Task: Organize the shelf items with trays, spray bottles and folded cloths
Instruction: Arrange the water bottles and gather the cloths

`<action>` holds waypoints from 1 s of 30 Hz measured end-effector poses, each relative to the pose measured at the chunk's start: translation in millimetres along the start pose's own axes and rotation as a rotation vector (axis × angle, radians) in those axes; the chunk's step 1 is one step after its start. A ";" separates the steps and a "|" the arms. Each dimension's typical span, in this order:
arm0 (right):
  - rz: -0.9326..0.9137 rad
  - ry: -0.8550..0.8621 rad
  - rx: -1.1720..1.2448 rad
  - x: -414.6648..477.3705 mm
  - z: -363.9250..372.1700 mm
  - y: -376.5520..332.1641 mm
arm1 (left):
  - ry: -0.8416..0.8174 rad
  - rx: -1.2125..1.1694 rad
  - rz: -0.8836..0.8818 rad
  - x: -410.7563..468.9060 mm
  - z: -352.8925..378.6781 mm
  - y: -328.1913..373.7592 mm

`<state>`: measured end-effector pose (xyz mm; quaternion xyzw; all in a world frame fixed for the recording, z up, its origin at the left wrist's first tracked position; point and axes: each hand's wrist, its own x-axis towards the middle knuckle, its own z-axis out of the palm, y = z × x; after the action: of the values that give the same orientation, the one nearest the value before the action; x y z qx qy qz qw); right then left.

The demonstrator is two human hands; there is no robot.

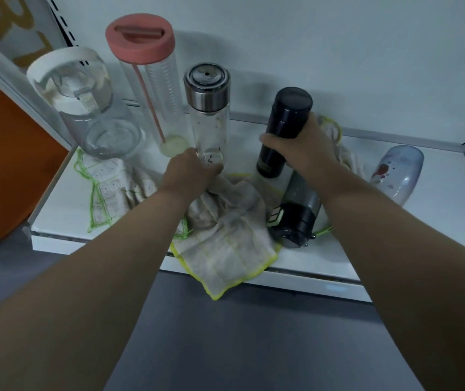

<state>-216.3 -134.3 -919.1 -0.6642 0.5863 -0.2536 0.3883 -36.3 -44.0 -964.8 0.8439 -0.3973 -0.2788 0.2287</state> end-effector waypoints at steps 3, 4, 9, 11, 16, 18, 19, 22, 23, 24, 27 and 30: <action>0.012 -0.049 -0.040 -4.3 -0.5 9.4 | -0.023 0.059 -0.003 -3.3 -0.1 -4.6; 0.009 -0.057 -0.068 -5.7 -1.5 11.0 | -0.033 0.079 0.008 -4.7 -1.1 -7.1; 0.016 -0.061 -0.188 -8.2 -8.1 9.4 | -0.100 0.184 0.006 -10.7 -8.5 -17.1; 0.043 -0.075 -0.239 -10.0 -12.5 7.3 | -0.165 0.271 0.035 -11.6 -12.1 -15.9; 0.039 0.005 -0.261 -19.5 -31.5 5.0 | -0.303 0.523 0.078 -19.1 -14.1 -7.8; 0.023 0.049 -0.250 -25.6 -40.0 10.8 | -0.273 0.600 0.103 -26.1 -15.7 -1.0; 0.017 0.074 -0.241 -28.6 -44.5 14.3 | -0.239 0.626 0.115 -29.4 -17.5 3.9; 0.010 0.115 -0.329 -35.5 -60.2 30.0 | -0.142 0.657 0.203 -43.0 -21.2 29.6; 0.002 0.126 -0.417 -37.0 -65.8 35.6 | -0.136 0.631 0.237 -50.0 -21.1 40.0; 0.007 0.141 -0.528 -38.8 -70.5 41.2 | -0.156 0.578 0.260 -57.5 -19.6 49.8; 0.150 0.169 -0.768 -51.7 -87.4 63.1 | -0.300 0.324 0.238 -84.1 -4.8 78.4; 0.339 0.195 -0.758 -64.2 -99.8 81.5 | -0.418 0.230 0.219 -99.3 18.7 89.2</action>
<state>-354.5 -94.4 -920.9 -0.6271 0.7729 -0.0142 0.0956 -149.5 -19.6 -895.7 0.7403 -0.5540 -0.3737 0.0731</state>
